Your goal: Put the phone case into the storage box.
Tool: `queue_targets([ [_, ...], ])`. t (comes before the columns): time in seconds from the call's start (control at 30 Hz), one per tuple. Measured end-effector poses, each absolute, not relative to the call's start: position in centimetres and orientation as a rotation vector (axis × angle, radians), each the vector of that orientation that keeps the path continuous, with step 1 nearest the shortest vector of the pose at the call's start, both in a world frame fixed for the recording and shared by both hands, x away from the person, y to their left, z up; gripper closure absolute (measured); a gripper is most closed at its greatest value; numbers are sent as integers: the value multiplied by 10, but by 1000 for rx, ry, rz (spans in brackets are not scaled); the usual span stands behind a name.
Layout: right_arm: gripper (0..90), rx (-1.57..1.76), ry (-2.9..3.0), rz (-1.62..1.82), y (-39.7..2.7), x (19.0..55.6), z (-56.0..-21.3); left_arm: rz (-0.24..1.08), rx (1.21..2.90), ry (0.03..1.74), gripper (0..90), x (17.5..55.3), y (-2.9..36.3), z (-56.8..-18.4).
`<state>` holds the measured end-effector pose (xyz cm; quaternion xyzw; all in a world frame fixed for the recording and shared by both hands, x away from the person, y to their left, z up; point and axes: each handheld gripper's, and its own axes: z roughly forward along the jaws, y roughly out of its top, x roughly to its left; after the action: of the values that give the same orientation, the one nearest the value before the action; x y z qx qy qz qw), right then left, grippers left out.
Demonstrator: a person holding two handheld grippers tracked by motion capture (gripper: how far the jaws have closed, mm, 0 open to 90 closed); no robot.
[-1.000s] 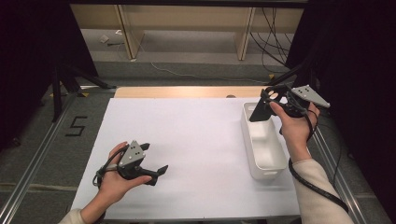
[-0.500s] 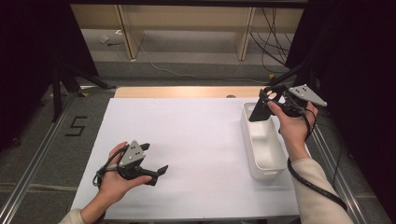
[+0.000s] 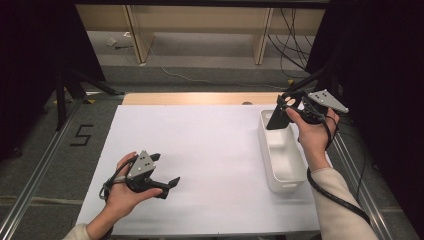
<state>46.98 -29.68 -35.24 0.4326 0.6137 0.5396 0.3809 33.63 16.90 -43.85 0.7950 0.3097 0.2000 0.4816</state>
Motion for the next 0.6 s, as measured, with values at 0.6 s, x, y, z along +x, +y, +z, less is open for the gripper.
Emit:
queue_targets([
  [0.6,150,1111,1574,1370,-297,474,-353,487,1938,755,7,336,169,-439],
])
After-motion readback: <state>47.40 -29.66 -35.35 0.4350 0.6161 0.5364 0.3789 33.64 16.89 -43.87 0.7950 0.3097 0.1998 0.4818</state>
